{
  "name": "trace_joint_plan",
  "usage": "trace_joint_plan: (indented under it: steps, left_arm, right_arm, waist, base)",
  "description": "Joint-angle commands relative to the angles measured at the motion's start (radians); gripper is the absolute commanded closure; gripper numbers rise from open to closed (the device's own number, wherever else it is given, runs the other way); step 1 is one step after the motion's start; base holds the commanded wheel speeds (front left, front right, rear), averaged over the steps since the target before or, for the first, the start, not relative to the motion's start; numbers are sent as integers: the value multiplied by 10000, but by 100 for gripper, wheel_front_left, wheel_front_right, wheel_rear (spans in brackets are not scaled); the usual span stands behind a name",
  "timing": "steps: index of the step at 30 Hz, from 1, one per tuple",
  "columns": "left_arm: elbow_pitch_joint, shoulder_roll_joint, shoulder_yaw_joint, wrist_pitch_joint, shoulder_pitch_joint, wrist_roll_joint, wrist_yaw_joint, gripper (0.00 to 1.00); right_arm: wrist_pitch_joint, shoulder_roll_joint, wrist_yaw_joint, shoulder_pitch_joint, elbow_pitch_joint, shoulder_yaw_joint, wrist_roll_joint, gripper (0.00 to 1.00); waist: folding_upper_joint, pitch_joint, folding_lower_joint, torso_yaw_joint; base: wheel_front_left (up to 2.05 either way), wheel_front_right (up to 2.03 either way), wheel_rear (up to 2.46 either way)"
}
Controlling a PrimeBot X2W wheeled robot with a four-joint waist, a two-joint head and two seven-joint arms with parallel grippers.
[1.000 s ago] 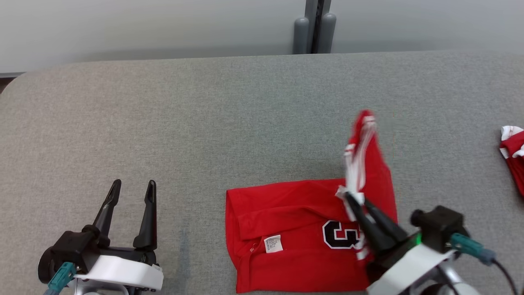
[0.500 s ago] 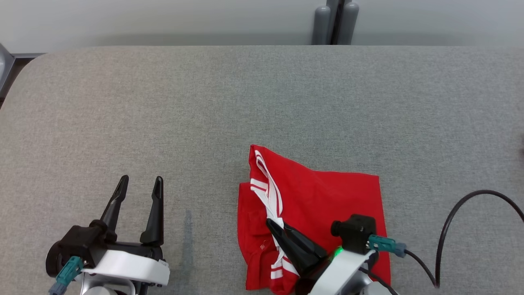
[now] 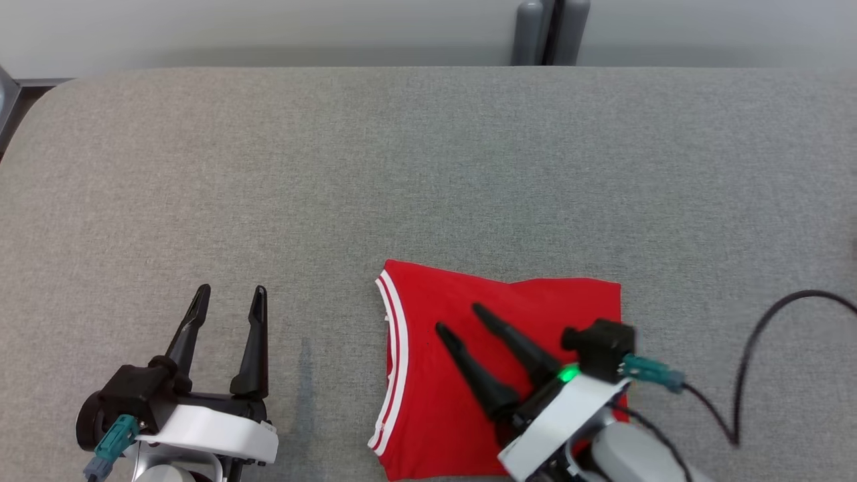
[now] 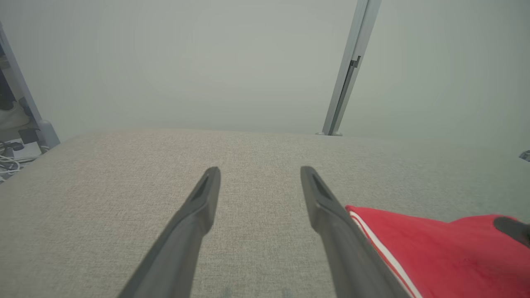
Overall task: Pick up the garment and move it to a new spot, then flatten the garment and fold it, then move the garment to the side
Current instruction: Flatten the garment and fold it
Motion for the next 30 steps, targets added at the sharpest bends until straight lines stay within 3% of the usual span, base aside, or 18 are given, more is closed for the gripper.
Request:
trace_joint_plan:
  steps: [1, 17, 22, 30]
  left_arm:
    - [16, 58, 29, -44, -115, 45, 30, 0]
    - [-121, 280, 175, 106, 474, -60, 378, 0]
    - [-204, 318, 228, 84, 741, -103, 483, 0]
    - [-270, 489, 180, 141, 1235, -136, 504, 0]
  right_arm:
    - [-137, -176, 1, -100, -147, -206, -65, 0]
    - [-109, -1285, 0, 1899, -1604, -6575, -3864, 0]
    - [340, -1152, 0, 2742, -2246, -7432, -4375, 0]
    - [970, -894, 0, 3718, -3062, -7789, -4682, 0]
  waist:
    - [0, -49, 0, -58]
    - [0, -596, 0, -593]
    - [0, -915, 0, -691]
    - [0, -1629, 0, -628]
  base:
    - [0, 0, 0]
    - [0, 0, 0]
    - [0, 0, 0]
    - [0, 0, 0]
